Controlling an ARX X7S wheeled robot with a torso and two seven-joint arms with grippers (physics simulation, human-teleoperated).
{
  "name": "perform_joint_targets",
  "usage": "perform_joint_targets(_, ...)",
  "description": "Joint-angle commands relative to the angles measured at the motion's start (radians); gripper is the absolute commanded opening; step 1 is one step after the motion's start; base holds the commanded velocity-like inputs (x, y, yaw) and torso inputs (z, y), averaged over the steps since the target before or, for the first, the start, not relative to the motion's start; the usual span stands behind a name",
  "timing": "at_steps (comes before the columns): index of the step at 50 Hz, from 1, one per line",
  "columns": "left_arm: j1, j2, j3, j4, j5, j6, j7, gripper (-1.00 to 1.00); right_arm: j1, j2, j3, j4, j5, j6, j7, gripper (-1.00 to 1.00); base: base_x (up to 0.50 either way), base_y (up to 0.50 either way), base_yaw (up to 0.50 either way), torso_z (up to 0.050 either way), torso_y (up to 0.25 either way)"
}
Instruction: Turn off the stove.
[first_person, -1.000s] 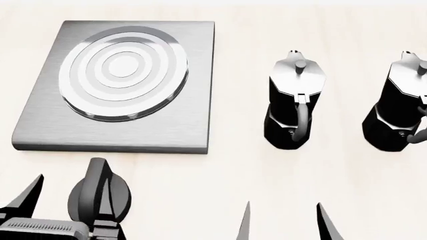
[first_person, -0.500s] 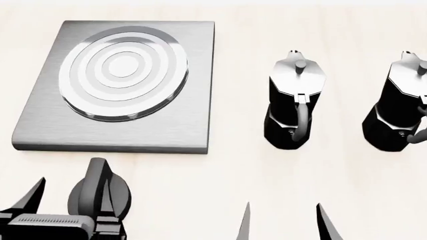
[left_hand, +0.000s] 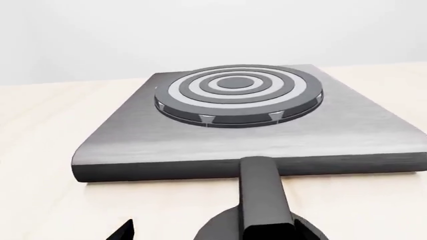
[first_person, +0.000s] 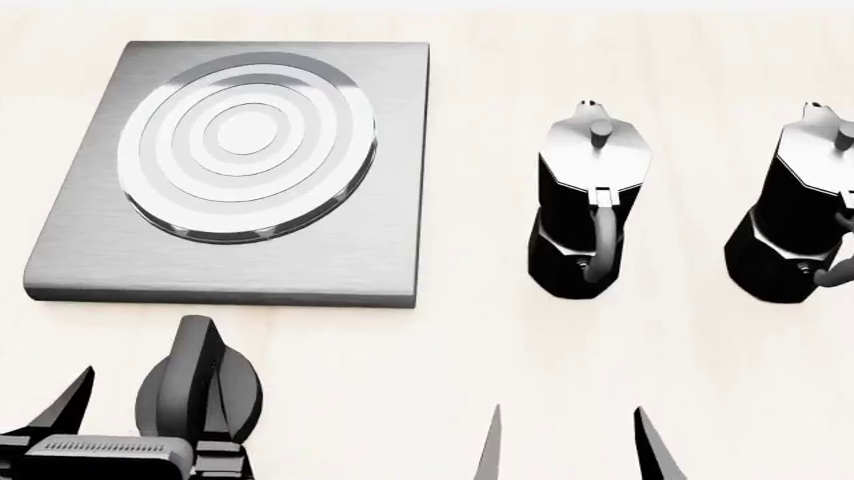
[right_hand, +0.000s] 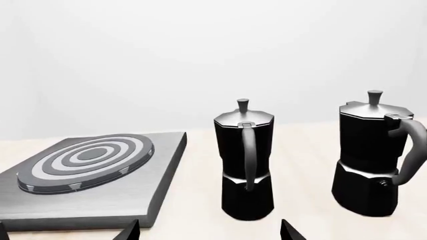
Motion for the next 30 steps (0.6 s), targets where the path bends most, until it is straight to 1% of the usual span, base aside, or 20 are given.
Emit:
perform_joint_targets(1,0.009,0.015,-0.024,-0.004,0.003,0.021,0.021,1.00,-0.003,-0.016,0.021,-0.001,-0.015,-0.003,-0.021,1.00,0.00,0.00,0.00,0.000,0.000)
perform_joint_targets(16,0.022,0.004,-0.023,0.007,0.005,0.014,0.003,1.00,-0.002,-0.011,0.018,-0.001,-0.010,-0.004,-0.015,1.00,0.00,0.00,0.00,0.000,0.000)
perform_joint_targets(30,0.059,-0.014,-0.029,0.055,-0.006,0.000,-0.015,1.00,0.000,-0.007,0.014,0.000,-0.006,-0.005,-0.012,1.00,0.00,0.00,0.00,0.000,0.000)
